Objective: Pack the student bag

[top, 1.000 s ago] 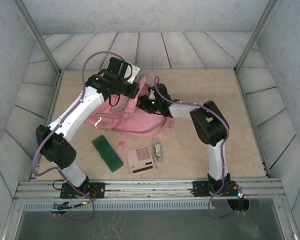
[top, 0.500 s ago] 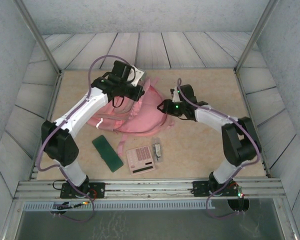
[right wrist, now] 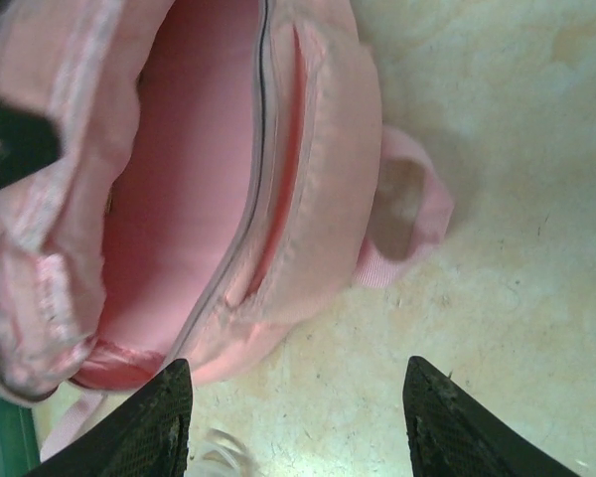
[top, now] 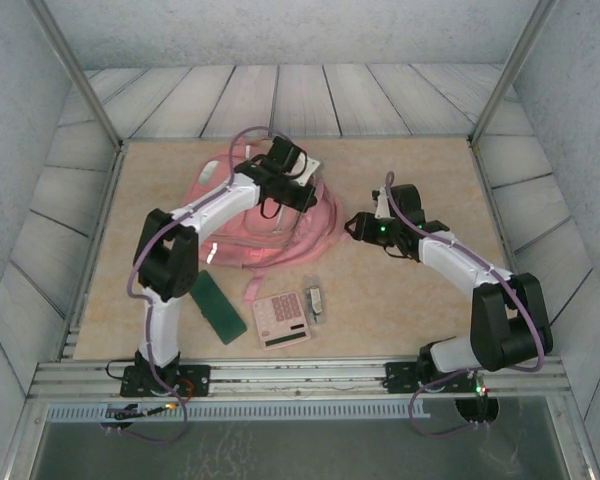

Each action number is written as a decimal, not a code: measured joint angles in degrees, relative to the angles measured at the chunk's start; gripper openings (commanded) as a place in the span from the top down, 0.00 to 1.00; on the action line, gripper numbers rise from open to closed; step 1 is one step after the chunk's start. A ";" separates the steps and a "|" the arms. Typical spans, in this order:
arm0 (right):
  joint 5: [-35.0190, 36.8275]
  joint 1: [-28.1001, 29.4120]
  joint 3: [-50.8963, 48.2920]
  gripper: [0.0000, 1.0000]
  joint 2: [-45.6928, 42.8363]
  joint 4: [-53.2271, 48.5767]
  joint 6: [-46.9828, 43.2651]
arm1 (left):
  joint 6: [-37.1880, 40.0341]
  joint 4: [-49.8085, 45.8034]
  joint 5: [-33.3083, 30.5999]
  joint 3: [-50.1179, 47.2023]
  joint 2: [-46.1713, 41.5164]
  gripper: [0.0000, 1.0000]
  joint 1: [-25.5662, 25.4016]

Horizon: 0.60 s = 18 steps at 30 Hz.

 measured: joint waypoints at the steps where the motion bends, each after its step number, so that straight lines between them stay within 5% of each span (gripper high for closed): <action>1: -0.13 0.07 -0.26 0.44 0.00 0.04 -0.04 | -0.28 0.26 -0.13 1.16 1.31 1.00 -0.24; 18: -0.35 0.07 -3.17 0.44 -0.87 0.50 -0.13 | -4.50 3.30 -0.57 22.95 19.80 0.96 -0.79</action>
